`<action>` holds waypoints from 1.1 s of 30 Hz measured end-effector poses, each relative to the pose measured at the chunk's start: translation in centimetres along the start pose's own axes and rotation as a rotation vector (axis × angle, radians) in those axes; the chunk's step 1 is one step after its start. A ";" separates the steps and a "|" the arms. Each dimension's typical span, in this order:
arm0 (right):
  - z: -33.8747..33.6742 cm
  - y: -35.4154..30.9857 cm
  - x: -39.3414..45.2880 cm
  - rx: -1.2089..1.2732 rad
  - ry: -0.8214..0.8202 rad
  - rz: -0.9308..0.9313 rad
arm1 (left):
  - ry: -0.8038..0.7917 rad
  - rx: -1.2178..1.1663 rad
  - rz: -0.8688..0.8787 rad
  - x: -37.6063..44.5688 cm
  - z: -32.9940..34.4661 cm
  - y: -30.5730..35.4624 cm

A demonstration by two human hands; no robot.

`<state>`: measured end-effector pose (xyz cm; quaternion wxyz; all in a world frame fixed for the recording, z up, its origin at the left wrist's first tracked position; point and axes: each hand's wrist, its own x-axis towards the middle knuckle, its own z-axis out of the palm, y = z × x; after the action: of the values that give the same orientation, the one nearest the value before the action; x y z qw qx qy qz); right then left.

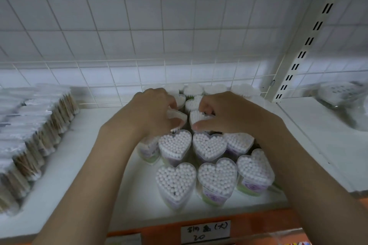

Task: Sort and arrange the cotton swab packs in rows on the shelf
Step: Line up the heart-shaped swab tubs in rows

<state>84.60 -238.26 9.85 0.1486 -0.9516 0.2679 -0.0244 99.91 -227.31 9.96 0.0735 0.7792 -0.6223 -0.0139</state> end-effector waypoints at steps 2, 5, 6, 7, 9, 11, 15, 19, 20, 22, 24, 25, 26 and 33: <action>-0.2 0.1 0.3 0.026 -0.041 -0.003 | -0.054 0.049 -0.021 0.4 -0.1 0.1; -0.3 0.2 0.8 0.026 -0.060 -0.007 | -0.111 0.088 -0.041 0.9 -0.2 0.1; -0.3 0.3 0.9 0.025 -0.055 -0.008 | -0.124 0.103 -0.048 1.1 -0.3 0.1; -0.3 0.3 1.0 0.032 -0.045 -0.009 | -0.138 0.121 -0.055 1.3 -0.4 0.1; -0.4 0.4 1.2 0.064 -0.012 -0.006 | -0.171 0.138 -0.074 1.6 -0.5 0.1; -0.8 0.3 1.3 0.105 0.020 -0.001 | -0.189 0.108 -0.099 1.7 -0.5 0.1; -2.0 0.3 1.4 0.123 0.019 0.009 | -0.179 0.038 -0.088 1.7 -0.8 -0.1; -2.4 0.1 1.2 0.139 -0.011 -0.014 | -0.199 -0.124 -0.075 1.3 -1.3 -0.5; -2.4 0.1 1.1 0.139 -0.013 -0.020 | -0.201 -0.152 -0.058 1.3 -1.5 -0.6; -2.2 0.1 1.1 0.140 -0.014 -0.025 | -0.199 -0.190 -0.022 1.2 -1.9 -0.8; -1.9 0.1 1.0 0.142 -0.025 -0.026 | -0.191 -0.206 0.004 1.1 -2.5 -0.9; -1.8 0.2 1.0 0.142 -0.033 -0.029 | -0.187 -0.207 0.019 1.1 -2.7 -1.0; -1.7 0.2 1.0 0.143 -0.043 -0.033 | -0.187 -0.208 0.039 1.1 -2.9 -1.1; -0.8 0.6 0.9 0.165 -0.097 -0.051 | -0.254 -0.291 0.135 0.8 -3.4 -0.8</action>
<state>84.99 -239.40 10.39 0.2385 -0.9427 0.2333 -0.0038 101.27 -227.57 13.23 0.1072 0.7087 -0.6690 -0.1968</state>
